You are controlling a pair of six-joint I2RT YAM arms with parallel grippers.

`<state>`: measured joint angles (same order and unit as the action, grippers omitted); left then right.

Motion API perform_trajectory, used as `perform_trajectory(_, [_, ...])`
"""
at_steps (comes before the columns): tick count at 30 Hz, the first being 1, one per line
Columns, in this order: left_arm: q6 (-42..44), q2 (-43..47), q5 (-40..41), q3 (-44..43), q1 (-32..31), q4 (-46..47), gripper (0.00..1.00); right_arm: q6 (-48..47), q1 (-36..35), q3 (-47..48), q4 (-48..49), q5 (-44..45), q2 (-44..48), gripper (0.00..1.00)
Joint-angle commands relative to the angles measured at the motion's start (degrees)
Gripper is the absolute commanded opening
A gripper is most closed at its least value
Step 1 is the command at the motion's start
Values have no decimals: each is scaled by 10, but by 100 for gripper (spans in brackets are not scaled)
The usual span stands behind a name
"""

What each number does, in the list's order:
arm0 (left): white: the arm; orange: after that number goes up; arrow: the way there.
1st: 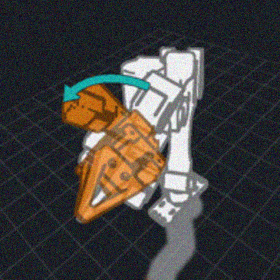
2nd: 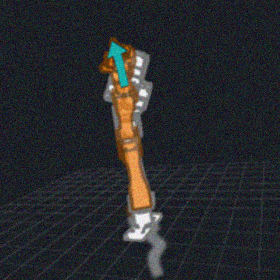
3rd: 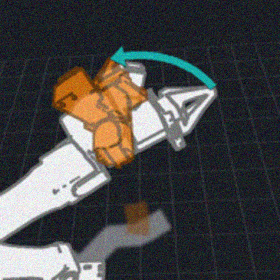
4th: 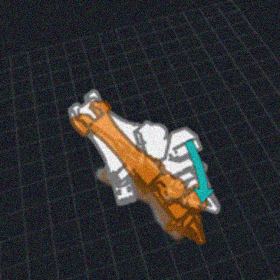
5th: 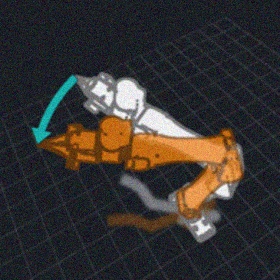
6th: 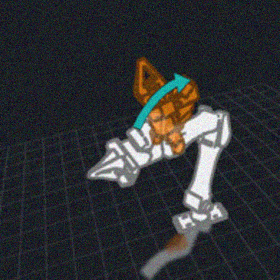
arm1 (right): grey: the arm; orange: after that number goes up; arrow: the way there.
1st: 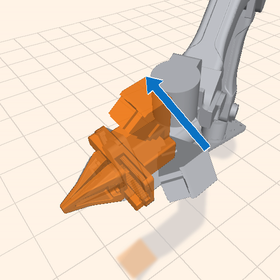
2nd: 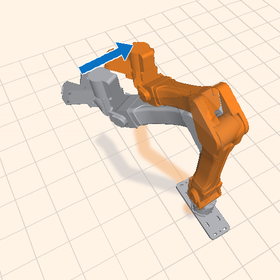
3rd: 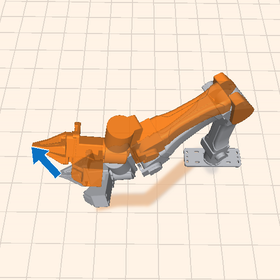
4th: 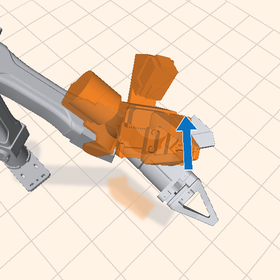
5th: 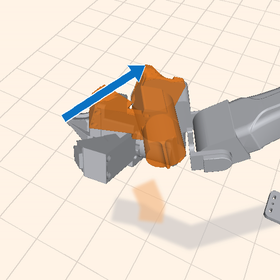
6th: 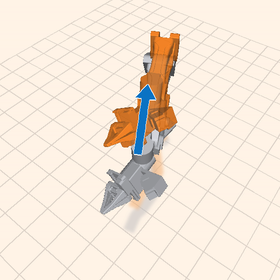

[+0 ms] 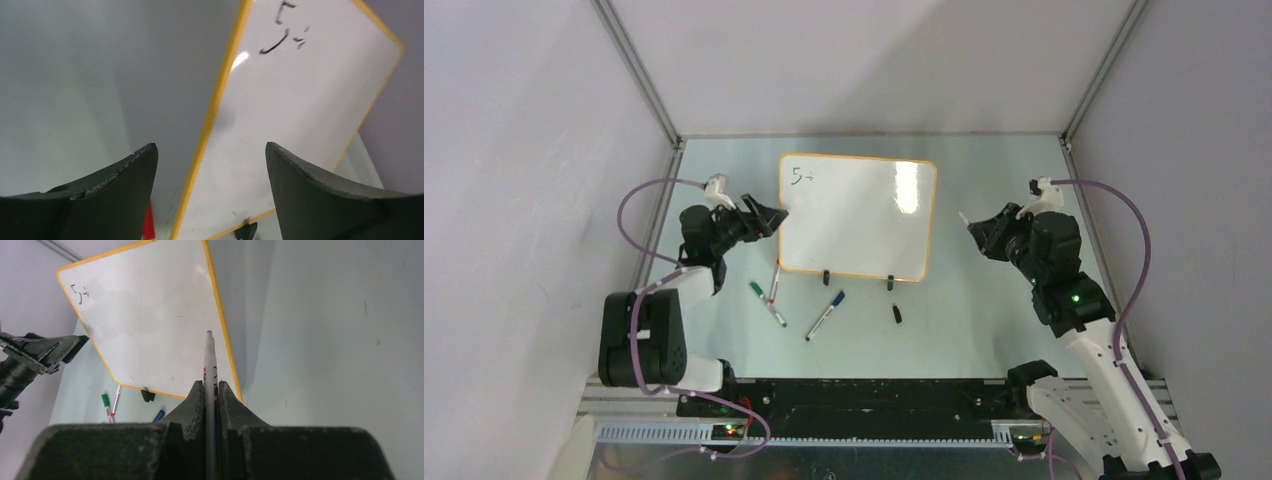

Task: Write a sentence on the whiteboard
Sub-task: Hold the whiteboard on the whiteboard stand.

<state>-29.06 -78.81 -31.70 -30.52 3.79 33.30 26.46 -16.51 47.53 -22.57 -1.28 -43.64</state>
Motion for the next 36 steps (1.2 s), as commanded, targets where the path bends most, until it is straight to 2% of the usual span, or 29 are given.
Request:
perform_trajectory(1, [-51,-53,-117,-31,2,160,82,-5,8,3,36,-24,10,0])
perform_trajectory(4, [-55,-96,-123,-52,2,151,78,-5,13,3,34,-33,6,0])
perform_trajectory(7, [-75,-124,-137,-57,-1,181,72,-6,15,2,33,-39,0,0])
perform_trajectory(9, [-87,-143,-153,-68,-5,184,65,-8,16,3,31,-42,-1,0])
perform_trajectory(15, [-92,-166,-187,-83,-26,192,37,-11,20,2,26,-50,-3,0])
perform_trajectory(18, [-85,-169,-197,-82,-32,185,20,-11,22,2,24,-56,-4,0])
perform_trajectory(22, [-78,-172,-203,-70,-66,194,3,-10,23,-1,24,-62,0,0])
perform_trajectory(25, [-58,-167,-197,-56,-86,186,0,-10,25,-2,21,-67,5,0])
perform_trajectory(30, [-59,-153,-174,-14,-109,256,0,-14,25,-4,13,-75,13,0])
perform_trajectory(33, [-68,-156,-159,19,-126,322,0,-15,26,-4,12,-96,15,0])
perform_trajectory(36, [-71,-165,-151,31,-134,344,0,-6,21,-4,24,-133,11,0])
